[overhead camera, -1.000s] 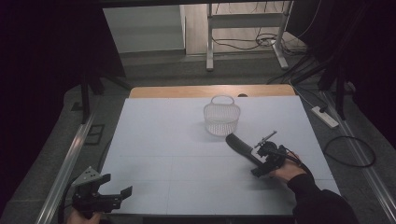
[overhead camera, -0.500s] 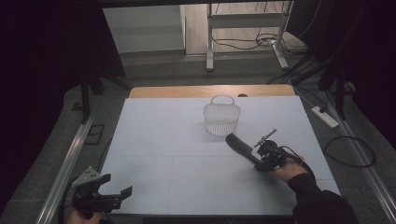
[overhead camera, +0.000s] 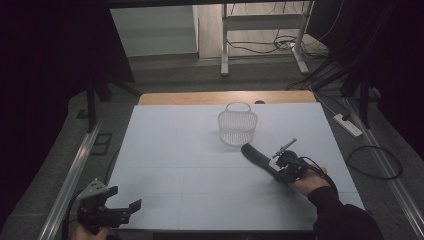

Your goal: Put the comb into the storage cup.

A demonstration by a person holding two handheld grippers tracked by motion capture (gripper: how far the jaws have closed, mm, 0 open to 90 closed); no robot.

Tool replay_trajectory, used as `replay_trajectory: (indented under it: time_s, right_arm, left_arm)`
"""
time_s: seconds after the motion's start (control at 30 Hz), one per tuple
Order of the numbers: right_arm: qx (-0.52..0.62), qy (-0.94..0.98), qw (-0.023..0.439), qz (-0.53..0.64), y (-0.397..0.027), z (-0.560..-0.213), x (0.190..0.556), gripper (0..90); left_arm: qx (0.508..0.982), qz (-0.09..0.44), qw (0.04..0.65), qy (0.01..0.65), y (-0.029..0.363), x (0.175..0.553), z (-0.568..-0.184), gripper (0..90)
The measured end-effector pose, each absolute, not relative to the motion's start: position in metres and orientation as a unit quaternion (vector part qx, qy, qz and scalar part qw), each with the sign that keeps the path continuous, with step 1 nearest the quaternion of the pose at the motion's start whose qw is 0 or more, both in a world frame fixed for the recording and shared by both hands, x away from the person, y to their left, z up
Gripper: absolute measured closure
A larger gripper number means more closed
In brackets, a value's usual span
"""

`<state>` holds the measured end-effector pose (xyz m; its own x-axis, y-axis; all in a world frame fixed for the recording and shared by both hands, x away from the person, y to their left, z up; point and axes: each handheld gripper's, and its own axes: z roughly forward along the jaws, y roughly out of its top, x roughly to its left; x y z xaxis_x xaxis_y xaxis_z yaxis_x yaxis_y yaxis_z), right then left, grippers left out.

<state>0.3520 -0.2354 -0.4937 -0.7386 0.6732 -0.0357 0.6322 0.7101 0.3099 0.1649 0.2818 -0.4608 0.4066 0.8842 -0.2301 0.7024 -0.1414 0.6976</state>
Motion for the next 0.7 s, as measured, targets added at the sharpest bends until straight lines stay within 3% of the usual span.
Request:
replay_trajectory:
  time_s: [0.7]
  right_arm:
    - [0.36, 0.906, 0.09, 0.206, -0.249, -0.484, 0.332, 72.4]
  left_arm:
    - [0.755, 0.12, 0.389, 0.515, 0.278, 0.167, -0.459, 0.0]
